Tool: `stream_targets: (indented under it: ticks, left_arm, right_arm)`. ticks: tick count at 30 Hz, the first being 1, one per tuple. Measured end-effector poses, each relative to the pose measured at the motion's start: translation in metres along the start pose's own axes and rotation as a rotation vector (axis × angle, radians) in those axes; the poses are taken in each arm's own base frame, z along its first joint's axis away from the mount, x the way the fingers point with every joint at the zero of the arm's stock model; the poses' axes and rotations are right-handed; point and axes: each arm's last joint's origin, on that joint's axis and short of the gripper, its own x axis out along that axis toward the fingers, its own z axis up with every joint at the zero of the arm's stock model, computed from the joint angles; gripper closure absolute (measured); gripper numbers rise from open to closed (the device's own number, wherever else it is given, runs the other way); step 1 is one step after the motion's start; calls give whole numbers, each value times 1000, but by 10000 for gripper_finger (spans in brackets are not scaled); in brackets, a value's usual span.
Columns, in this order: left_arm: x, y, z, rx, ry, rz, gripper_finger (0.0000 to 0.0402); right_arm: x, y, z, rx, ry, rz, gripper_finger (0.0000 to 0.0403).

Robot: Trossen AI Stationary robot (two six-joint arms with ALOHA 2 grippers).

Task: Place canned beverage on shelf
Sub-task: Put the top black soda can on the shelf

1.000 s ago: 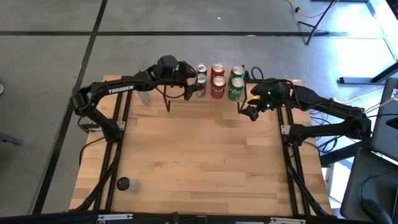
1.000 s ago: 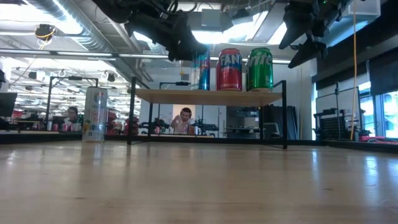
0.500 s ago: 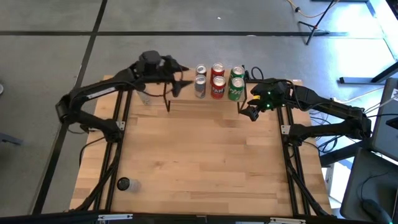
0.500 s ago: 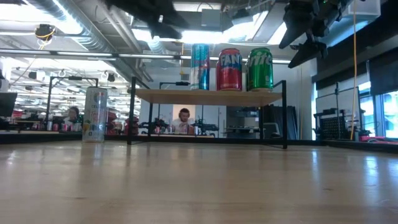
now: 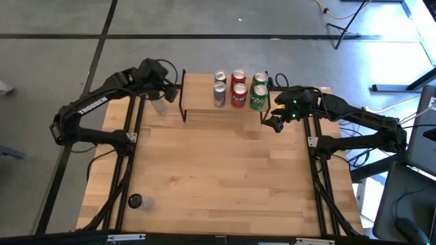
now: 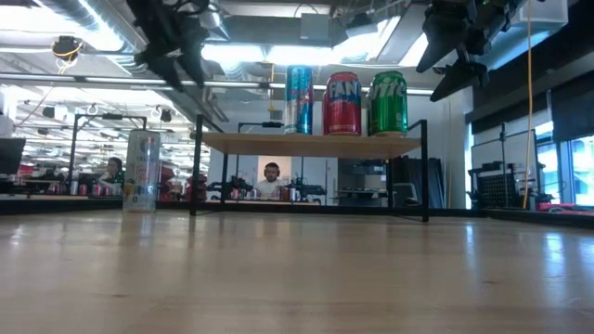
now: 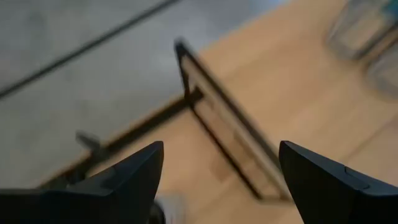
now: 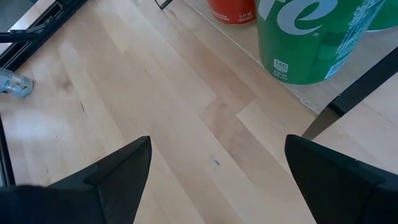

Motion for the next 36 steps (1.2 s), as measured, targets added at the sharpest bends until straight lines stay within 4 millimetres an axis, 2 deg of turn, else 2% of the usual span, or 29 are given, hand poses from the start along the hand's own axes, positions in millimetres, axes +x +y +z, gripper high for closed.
stream_targets:
  ticks: [5,12,26,36]
  left_arm:
    - [10,4,-11,-136,138,117,96]
    - [31,24,-18,-262,326,200,96]
    - [59,44,-21,-298,466,282,95]
    - [73,50,-28,-300,531,237,95]
  right_arm:
    - [0,0,0,-24,0,0,49]
    - [0,1,0,-48,9,23,49]
    - [0,1,-2,-51,31,52,49]
    - [0,1,-1,-51,31,52,49]
